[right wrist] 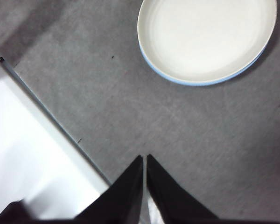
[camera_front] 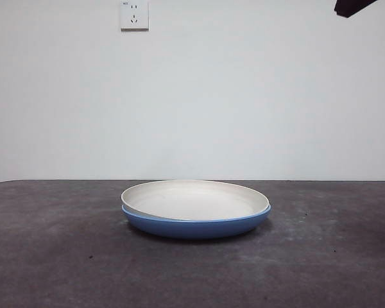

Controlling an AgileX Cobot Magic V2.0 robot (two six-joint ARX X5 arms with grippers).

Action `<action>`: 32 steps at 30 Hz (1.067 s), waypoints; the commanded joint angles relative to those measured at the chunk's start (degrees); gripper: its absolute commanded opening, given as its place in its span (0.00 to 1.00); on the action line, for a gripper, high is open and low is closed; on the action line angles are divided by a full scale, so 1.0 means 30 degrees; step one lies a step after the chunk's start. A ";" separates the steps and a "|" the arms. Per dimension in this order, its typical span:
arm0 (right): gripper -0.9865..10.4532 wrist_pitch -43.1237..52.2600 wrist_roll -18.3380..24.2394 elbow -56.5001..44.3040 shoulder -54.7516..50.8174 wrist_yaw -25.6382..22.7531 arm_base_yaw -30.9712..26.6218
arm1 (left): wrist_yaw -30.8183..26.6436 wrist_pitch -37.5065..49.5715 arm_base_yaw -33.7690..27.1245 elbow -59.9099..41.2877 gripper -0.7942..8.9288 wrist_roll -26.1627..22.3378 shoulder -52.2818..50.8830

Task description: Pick up the white plate, put it on the blue plate, put it on desk

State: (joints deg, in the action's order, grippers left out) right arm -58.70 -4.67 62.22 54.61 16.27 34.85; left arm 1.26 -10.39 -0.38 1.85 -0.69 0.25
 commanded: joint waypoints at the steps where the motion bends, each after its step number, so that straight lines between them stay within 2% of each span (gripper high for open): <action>1: 0.09 0.0823 0.1319 0.0262 -0.0539 -0.0087 -0.0714 | -0.0073 -0.0131 -0.0051 -0.0393 0.09 0.0087 -0.0029; 6: 0.09 0.4488 0.1246 -0.0219 -0.2470 -0.0066 -0.3898 | -0.0073 -0.0131 -0.0051 -0.0393 0.09 0.0095 -0.0029; 10: 0.09 0.6237 0.1399 -0.1035 -0.4379 -0.0080 -0.6827 | -0.0073 -0.0131 -0.0051 -0.0393 0.09 0.0095 -0.0029; 14: 0.09 0.8444 0.1902 -0.2550 -0.6564 -0.0080 -0.9588 | -0.0073 -0.0131 -0.0051 -0.0393 0.09 0.0087 -0.0029; 17: 0.09 1.0360 0.1916 -0.4087 -0.8138 -0.0080 -1.0907 | -0.0073 -0.0131 -0.0051 -0.0393 0.09 0.0095 -0.0029; 26: 0.09 1.4666 0.1712 -0.9661 -1.2531 -0.0109 -1.2305 | -0.0073 -0.0131 -0.0051 -0.0393 0.09 0.0087 -0.0029; 32: 0.09 1.6196 0.1231 -1.3355 -1.4812 -0.1443 -1.2305 | -0.0073 -0.0131 -0.0051 -0.0393 0.09 0.0095 -0.0029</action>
State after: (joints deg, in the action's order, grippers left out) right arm -10.94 -0.08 22.87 10.57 12.45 -1.96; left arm 1.26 -10.39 -0.38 1.85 -0.69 0.25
